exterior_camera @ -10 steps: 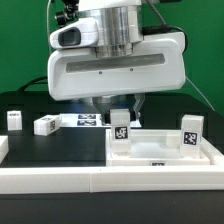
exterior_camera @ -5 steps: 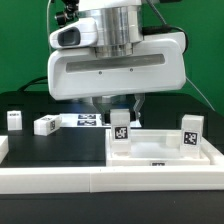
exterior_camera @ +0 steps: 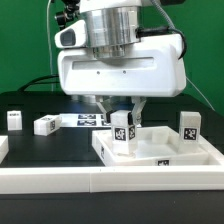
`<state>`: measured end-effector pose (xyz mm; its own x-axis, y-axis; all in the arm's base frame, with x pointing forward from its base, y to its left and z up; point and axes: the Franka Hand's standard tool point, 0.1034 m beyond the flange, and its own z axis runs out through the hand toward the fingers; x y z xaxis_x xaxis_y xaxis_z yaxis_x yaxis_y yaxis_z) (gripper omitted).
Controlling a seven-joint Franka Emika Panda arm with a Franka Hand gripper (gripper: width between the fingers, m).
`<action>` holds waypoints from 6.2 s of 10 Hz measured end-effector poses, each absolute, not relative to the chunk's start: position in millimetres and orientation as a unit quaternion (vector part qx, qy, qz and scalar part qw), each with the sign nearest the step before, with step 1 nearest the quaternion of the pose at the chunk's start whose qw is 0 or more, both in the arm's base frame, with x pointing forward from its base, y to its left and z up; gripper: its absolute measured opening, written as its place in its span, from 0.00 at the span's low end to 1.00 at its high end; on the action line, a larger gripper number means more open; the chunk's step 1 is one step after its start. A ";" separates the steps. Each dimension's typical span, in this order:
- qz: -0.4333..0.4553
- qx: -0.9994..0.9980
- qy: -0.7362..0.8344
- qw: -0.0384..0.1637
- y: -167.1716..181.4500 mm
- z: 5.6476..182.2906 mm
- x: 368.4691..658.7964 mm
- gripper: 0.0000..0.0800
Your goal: Assemble square table
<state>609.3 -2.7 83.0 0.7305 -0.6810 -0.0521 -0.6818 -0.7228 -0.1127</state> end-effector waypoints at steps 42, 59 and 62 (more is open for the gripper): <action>-0.009 -0.926 0.376 0.030 42.4 75.6 601.6 0.36; 0.013 -0.788 0.611 0.069 88.4 73.5 600.7 0.81; 0.005 -0.869 0.489 0.072 92.3 73.9 601.7 0.81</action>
Offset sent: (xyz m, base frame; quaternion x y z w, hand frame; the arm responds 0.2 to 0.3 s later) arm -0.0059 0.0030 -0.0047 -0.0232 0.0067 0.2823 0.9590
